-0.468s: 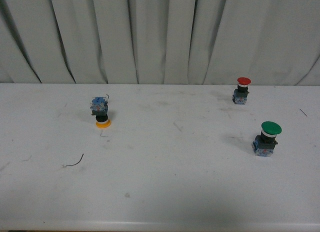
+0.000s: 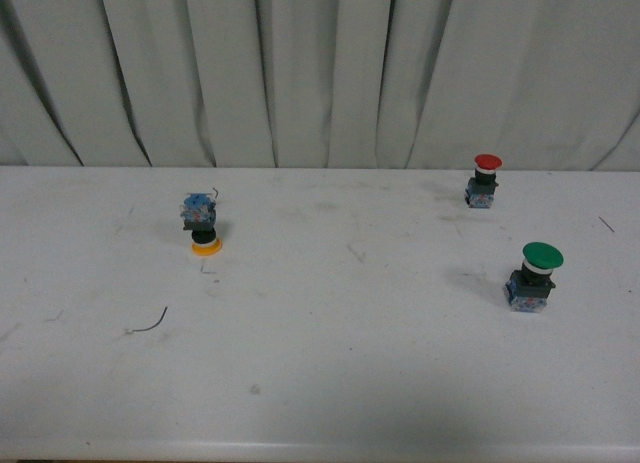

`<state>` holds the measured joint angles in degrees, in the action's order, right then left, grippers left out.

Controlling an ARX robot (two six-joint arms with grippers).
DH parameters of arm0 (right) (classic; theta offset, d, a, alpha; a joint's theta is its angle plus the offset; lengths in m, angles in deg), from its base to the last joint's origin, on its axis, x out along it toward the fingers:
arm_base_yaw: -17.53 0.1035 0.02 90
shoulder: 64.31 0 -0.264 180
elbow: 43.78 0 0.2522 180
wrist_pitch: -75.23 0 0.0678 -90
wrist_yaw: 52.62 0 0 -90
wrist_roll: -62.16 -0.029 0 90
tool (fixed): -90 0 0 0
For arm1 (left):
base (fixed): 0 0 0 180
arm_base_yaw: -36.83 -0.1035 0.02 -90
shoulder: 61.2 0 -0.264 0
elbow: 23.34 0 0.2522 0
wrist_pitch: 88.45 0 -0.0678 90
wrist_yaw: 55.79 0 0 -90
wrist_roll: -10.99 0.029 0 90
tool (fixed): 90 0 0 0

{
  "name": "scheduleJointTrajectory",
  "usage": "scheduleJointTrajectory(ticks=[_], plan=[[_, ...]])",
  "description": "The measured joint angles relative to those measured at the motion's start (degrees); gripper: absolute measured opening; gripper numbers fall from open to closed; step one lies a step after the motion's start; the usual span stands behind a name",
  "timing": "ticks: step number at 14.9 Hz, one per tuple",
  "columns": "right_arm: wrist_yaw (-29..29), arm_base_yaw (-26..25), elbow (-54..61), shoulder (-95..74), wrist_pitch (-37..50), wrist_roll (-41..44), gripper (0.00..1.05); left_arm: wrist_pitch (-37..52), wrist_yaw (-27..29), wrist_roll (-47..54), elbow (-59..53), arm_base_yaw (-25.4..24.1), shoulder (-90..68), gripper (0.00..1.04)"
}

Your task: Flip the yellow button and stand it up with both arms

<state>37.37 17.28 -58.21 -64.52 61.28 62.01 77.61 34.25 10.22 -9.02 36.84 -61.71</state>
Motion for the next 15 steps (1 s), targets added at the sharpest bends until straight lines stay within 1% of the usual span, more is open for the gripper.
scheduleJointTrajectory(ticks=[15], plan=[[0.00, 0.00, 0.00, 0.00, 0.00, 0.00, 0.98, -0.26, 0.31, -0.02, 0.02, 0.07, -0.04, 0.98]])
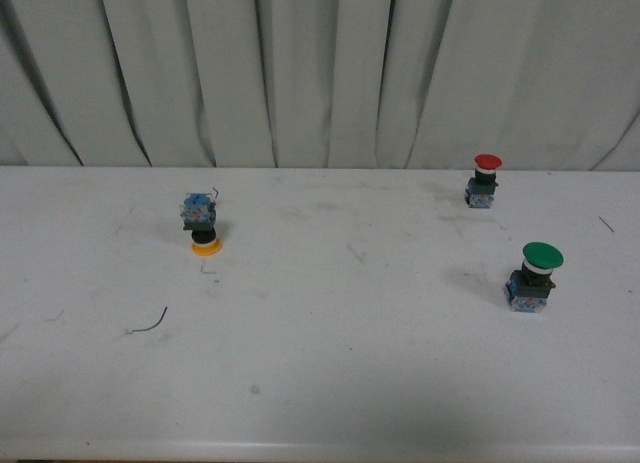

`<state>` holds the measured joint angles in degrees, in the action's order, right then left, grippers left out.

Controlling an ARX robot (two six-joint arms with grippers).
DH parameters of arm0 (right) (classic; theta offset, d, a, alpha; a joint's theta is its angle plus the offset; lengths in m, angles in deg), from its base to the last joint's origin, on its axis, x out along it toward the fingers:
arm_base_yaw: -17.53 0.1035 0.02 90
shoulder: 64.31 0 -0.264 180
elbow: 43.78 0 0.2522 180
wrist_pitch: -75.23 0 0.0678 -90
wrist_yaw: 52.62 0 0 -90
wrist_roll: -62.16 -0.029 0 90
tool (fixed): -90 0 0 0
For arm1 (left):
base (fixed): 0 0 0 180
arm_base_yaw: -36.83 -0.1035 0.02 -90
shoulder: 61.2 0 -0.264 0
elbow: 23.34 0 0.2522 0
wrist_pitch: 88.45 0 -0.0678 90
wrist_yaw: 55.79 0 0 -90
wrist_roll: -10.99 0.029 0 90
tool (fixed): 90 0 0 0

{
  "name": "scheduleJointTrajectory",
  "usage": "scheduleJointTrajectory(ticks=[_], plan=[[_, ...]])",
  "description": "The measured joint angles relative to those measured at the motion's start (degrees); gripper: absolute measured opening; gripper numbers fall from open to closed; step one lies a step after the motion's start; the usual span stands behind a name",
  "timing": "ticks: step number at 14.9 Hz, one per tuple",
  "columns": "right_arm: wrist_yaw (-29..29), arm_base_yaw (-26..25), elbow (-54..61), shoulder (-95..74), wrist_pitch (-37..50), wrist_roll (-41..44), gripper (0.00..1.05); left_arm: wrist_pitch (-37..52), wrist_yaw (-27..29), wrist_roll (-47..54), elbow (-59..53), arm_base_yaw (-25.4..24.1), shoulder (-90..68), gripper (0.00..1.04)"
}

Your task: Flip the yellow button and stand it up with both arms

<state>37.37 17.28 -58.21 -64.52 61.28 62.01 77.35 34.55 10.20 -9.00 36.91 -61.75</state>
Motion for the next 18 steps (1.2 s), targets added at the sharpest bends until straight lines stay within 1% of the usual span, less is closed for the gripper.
scheduleJointTrajectory(ticks=[1, 2, 3, 4, 5, 7, 8, 9, 10, 11, 12, 14, 16, 18], plan=[[-0.04, -0.02, 0.00, 0.00, -0.02, 0.00, 0.98, -9.70, 12.11, -5.42, 3.78, 6.12, -5.35, 0.98], [0.07, 0.00, 0.00, 0.00, 0.07, 0.00, 0.98, -13.81, 23.65, -12.04, 7.19, 11.34, -11.58, 0.98], [-0.02, 0.00, 0.00, 0.00, -0.02, 0.00, 0.98, -13.44, 31.78, -17.07, 8.22, 11.30, -12.79, 0.98], [0.02, -0.07, 0.00, -0.02, 0.00, 0.00, 0.98, -9.68, 32.74, -19.08, 9.46, 7.82, -13.42, 0.98], [0.04, 0.00, 0.00, 0.00, 0.00, 0.00, 0.98, -4.90, 29.35, -19.52, 10.97, 4.81, -16.26, 0.98], [0.02, -0.02, 0.00, 0.00, 0.00, 0.00, 0.98, 9.05, 18.18, -16.98, 12.09, -2.99, -30.01, 0.98], [0.02, -0.02, 0.00, 0.00, 0.00, 0.00, 0.98, 16.00, 13.00, -16.02, 13.92, -5.95, -38.05, 0.98], [0.02, -0.02, 0.00, 0.00, 0.00, 0.00, 0.98, 23.93, 8.02, -14.62, 18.12, -8.39, -48.06, 0.98], [0.02, -0.02, 0.00, 0.00, 0.00, 0.00, 0.98, 30.21, 3.54, -13.55, 23.54, -9.35, -57.94, 0.98], [0.02, -0.02, 0.00, 0.00, 0.00, 0.00, 0.98, 32.39, 1.88, -12.15, 28.83, -9.38, -66.31, 0.98], [0.02, -0.02, 0.00, 0.00, 0.00, 0.00, 0.98, 32.04, -0.37, -10.95, 35.28, -8.98, -75.87, 0.98], [0.02, -0.02, 0.00, 0.00, 0.00, 0.00, 0.98, 26.67, -2.36, -10.05, 48.83, -6.21, -92.89, 0.98], [0.02, -0.02, 0.00, 0.00, 0.00, 0.00, 0.98, 20.61, -3.87, -9.40, 61.09, -2.47, -104.24, 0.98], [0.02, -0.02, 0.00, 0.00, 0.00, 0.00, 0.98, 15.15, -3.32, -7.34, 70.62, 1.53, -111.84, 0.98]])
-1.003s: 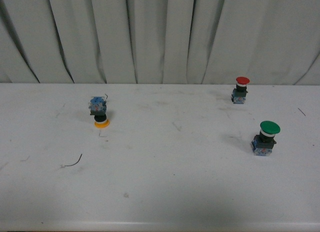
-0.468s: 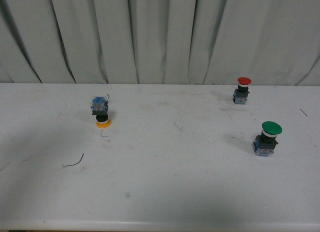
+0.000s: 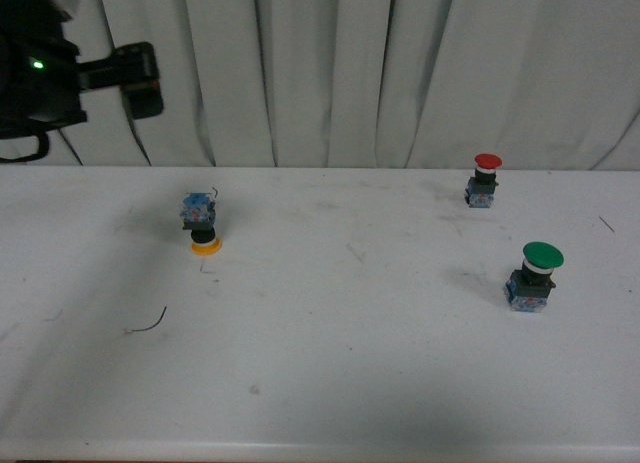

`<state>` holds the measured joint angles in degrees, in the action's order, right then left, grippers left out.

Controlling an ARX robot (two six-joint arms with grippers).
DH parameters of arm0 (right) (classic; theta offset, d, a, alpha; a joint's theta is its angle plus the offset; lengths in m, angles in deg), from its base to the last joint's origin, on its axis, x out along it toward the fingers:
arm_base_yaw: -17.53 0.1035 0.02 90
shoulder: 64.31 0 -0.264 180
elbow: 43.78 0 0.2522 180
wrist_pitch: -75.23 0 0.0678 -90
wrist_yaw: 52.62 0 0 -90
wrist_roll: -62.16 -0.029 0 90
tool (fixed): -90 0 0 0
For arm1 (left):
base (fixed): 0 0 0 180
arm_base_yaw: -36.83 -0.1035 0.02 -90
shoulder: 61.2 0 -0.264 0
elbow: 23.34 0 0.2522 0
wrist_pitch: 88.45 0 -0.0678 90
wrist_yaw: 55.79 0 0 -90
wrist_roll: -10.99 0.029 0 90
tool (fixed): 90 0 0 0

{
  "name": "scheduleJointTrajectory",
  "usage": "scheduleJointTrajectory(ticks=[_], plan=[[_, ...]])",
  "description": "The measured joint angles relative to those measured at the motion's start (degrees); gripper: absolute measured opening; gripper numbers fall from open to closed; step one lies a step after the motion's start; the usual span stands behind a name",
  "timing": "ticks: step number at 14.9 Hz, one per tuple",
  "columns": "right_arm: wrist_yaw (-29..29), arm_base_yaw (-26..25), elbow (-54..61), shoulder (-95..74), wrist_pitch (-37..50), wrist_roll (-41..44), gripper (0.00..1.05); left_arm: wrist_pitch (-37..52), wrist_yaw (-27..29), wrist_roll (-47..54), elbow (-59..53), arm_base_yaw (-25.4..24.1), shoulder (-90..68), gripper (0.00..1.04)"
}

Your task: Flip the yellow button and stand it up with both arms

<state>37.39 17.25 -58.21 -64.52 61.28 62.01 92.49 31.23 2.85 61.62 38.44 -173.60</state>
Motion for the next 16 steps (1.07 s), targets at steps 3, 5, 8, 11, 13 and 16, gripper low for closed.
scheduleJointTrajectory(ticks=[3, 5, 8, 11, 13, 16], plan=[[0.00, 0.00, 0.00, 0.00, 0.00, 0.00, 0.98, -5.95, 3.45, 4.17, 8.26, 3.69, -7.41, 0.98], [0.00, 0.00, 0.00, 0.00, 0.00, 0.00, 0.98, -8.07, 2.40, 6.38, 9.99, 4.61, -9.35, 0.98], [0.00, 0.00, 0.00, 0.00, 0.00, 0.00, 0.98, -9.62, -0.44, 11.17, 11.30, 4.13, -13.77, 0.98], [0.00, 0.00, 0.00, 0.00, 0.00, 0.00, 0.98, -11.96, -1.20, 9.42, 14.82, 3.85, -18.29, 0.98], [0.00, 0.00, 0.00, 0.00, 0.00, 0.00, 0.98, -12.09, -0.85, 9.27, 15.50, 3.85, -18.91, 0.98], [0.00, 0.00, 0.00, 0.00, 0.00, 0.00, 0.98, -12.59, -0.76, 8.90, 15.98, 3.85, -19.67, 0.98]])
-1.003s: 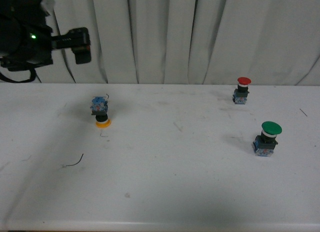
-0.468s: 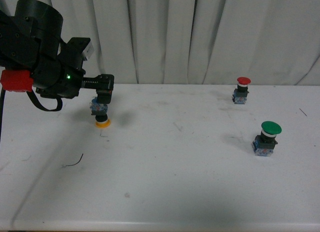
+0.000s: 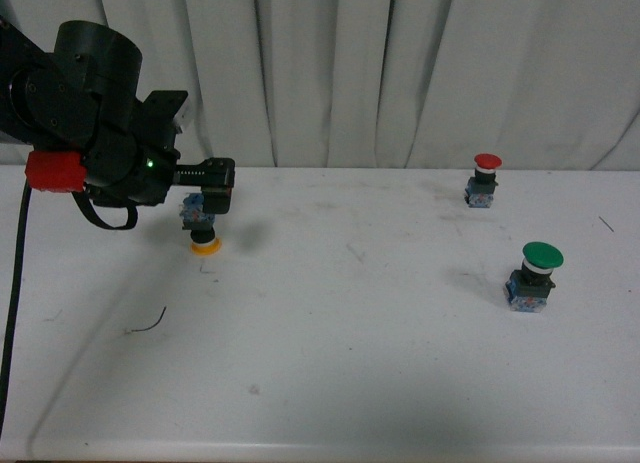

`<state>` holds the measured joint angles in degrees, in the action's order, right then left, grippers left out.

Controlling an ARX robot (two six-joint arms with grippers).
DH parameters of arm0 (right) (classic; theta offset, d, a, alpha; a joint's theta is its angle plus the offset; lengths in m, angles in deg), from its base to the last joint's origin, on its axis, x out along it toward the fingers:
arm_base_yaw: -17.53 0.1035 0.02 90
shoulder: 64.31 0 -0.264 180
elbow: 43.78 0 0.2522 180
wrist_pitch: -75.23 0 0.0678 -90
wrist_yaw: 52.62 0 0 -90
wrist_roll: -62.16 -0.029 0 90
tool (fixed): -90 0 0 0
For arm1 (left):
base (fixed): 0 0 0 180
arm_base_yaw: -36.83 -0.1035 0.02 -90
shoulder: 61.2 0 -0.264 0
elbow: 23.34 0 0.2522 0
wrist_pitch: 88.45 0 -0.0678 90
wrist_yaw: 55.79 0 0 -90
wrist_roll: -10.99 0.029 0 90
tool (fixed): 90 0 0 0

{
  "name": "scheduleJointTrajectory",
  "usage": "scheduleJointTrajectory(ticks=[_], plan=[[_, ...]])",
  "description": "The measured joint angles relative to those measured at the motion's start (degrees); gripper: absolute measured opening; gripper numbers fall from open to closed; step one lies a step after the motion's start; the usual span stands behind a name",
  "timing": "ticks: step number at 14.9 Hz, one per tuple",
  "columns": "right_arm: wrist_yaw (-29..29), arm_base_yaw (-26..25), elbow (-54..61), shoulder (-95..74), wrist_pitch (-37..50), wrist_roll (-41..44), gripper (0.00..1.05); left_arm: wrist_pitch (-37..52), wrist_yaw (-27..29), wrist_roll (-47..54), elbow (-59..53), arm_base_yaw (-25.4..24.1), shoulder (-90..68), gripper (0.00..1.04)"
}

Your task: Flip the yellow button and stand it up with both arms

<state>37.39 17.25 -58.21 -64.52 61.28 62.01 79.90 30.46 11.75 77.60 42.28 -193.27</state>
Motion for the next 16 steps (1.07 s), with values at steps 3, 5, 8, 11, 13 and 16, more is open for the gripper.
scheduleJointTrajectory(ticks=[3, 5, 8, 11, 13, 16], plan=[[0.00, 0.00, 0.00, 0.00, 0.00, 0.00, 0.98, -0.57, 0.35, -0.33, 0.26, 0.00, -0.50, 0.98], [0.00, 0.00, 0.00, 0.00, 0.00, 0.00, 0.98, -0.94, 0.57, -0.31, 0.37, 0.02, -0.74, 0.98], [0.00, 0.00, 0.00, 0.00, 0.00, 0.00, 0.98, -0.68, 0.98, -0.28, 0.39, 0.02, -0.76, 0.97], [0.00, 0.00, 0.00, 0.00, 0.00, 0.00, 0.98, -0.63, 0.92, -0.35, 0.39, 0.09, -0.76, 0.63], [0.00, 0.00, 0.00, 0.00, 0.00, 0.00, 0.98, -0.63, 1.01, -0.50, 0.39, 0.35, -0.76, 0.41], [0.00, 0.00, 0.00, 0.00, 0.00, 0.00, 0.98, -0.13, 0.87, -0.98, -0.02, 0.46, 0.09, 0.35]])
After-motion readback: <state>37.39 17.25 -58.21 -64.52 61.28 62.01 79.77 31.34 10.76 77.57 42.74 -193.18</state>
